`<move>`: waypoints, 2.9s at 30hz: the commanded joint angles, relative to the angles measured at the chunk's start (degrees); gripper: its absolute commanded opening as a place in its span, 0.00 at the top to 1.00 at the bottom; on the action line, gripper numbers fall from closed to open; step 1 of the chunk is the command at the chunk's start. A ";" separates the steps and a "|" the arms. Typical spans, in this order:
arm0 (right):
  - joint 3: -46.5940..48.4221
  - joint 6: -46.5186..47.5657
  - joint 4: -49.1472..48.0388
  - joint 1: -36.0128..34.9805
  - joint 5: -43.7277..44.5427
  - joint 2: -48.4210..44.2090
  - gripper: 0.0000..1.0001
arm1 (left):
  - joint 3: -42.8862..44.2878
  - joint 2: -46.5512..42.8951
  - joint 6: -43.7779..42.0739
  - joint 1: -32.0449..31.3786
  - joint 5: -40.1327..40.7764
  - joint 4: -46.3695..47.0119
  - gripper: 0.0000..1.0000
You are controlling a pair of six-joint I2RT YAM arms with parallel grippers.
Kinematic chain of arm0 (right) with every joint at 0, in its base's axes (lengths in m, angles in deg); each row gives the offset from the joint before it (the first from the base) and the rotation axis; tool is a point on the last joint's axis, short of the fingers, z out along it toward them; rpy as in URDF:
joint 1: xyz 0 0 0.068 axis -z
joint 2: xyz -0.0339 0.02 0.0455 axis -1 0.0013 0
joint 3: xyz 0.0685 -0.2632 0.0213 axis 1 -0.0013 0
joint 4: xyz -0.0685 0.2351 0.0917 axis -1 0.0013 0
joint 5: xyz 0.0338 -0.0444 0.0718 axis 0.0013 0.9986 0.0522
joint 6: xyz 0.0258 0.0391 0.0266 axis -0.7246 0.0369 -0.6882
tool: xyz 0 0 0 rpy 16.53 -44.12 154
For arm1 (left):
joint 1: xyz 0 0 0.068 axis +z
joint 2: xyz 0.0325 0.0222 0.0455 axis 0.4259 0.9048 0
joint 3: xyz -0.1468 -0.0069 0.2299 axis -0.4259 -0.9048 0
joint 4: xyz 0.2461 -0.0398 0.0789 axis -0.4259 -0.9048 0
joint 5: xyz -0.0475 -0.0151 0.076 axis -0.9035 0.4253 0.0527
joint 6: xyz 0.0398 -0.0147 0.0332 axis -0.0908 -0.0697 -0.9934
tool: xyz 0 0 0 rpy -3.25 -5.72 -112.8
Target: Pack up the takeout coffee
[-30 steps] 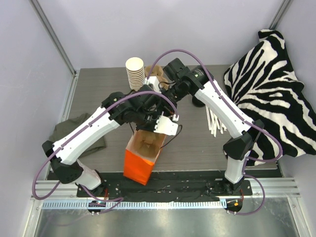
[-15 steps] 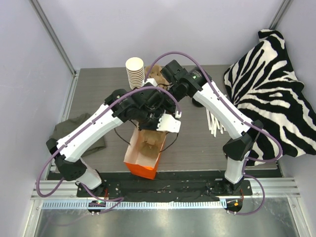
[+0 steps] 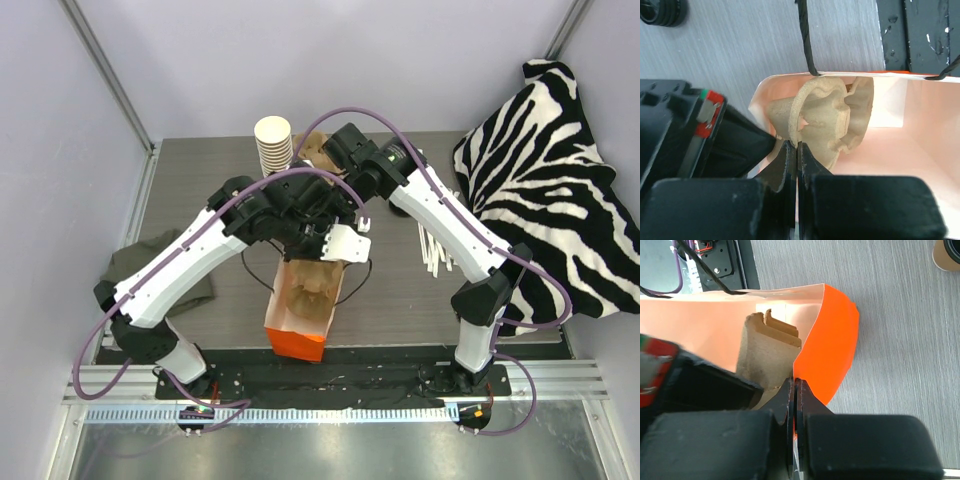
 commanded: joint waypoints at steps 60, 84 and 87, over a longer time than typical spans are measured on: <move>-4.68 -0.85 -0.61 -3.19 6.02 -10.00 0.99 | -13.25 -26.71 7.91 0.25 -6.18 15.37 0.15; -21.46 -7.18 -8.08 7.97 19.46 -21.69 0.99 | -10.43 -11.69 41.30 38.04 -9.25 18.01 0.00; -21.38 -7.09 -7.99 8.50 19.47 -21.78 0.83 | -13.32 -8.70 46.40 40.93 -9.24 18.09 0.00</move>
